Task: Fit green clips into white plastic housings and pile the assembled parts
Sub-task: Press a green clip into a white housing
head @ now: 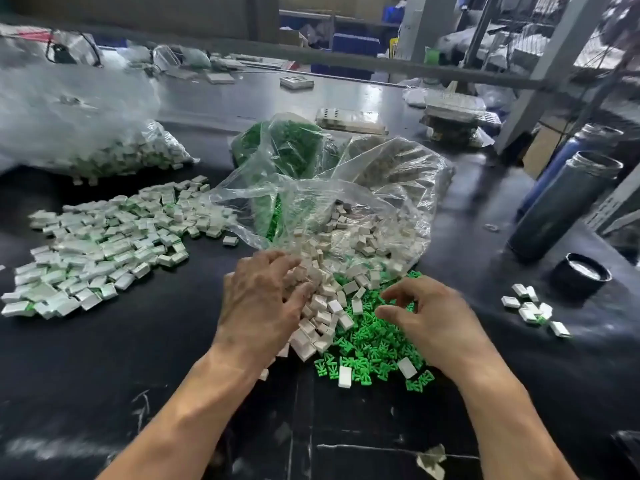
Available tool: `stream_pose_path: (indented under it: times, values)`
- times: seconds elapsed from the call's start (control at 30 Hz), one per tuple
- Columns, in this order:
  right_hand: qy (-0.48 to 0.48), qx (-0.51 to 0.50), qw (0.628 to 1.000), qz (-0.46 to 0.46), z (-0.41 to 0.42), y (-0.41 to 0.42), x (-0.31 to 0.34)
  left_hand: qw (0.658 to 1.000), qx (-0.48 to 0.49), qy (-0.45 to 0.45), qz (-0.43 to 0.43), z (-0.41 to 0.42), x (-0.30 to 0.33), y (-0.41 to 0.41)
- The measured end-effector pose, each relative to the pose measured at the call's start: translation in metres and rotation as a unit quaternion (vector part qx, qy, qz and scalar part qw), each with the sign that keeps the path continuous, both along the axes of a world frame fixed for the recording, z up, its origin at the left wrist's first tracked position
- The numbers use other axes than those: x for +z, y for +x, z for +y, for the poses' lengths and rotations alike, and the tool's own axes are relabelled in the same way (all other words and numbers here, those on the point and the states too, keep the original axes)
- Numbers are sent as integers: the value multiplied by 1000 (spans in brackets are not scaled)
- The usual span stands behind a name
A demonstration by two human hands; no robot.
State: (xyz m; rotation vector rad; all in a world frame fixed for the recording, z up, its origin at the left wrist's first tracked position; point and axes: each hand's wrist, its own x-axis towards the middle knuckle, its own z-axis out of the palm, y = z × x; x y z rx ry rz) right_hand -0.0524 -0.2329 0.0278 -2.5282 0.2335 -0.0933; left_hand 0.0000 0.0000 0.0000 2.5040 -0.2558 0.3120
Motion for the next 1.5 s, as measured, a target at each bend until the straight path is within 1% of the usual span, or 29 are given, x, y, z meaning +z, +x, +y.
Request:
stream_pose_path:
  times: [0.13,0.2,0.3,0.57,0.63,0.83,1.0,1.07,1.13,1.2,1.27,1.33,1.37,1.4,1.5]
  values:
    - [-6,25,998,61,-5,-2,-1,1000,5,15,0,4,-3,3]
    - [-16,37,997,66,-3,-2,-5,1000,2,19,8,3,-4,4]
    - [-29,36,997,56,0,-1,-6,1000,1,12,7,4,-6,3]
    - [-24,31,999,10,5,-2,-7,999,-3,-21,-46,0,-4,3]
    - [0,30,1000,-9,5,-2,-8,998,-7,-27,-52,0,-5,3]
    - [125,-1,990,-59,11,0,-12,997,-10,-36,-67,-1,-4,3]
    - [178,-17,979,-98,22,2,-12,995,-10,-53,-88,-2,-2,0]
    - [207,-13,972,-110,28,5,-5,993,-10,-79,-90,-2,1,-1]
    - [247,-6,961,-121,35,10,2,988,-21,-123,-87,-2,5,-3]
    - [311,-12,942,-128,44,18,7,977,-37,-194,-74,-4,8,-5]
    - [389,-27,909,-145,54,24,8,958,-48,-279,-42,-6,11,-6]
    - [467,-42,869,-160,65,27,7,932,-59,-358,5,-9,12,-7]
    - [491,-46,854,-165,69,27,5,919,-68,-388,27,-10,12,-7]
    - [504,-45,846,-170,72,27,2,911,-78,-403,40,-12,11,-7]
    - [523,-36,833,-178,74,22,-8,910,-100,-400,50,-16,9,-9]
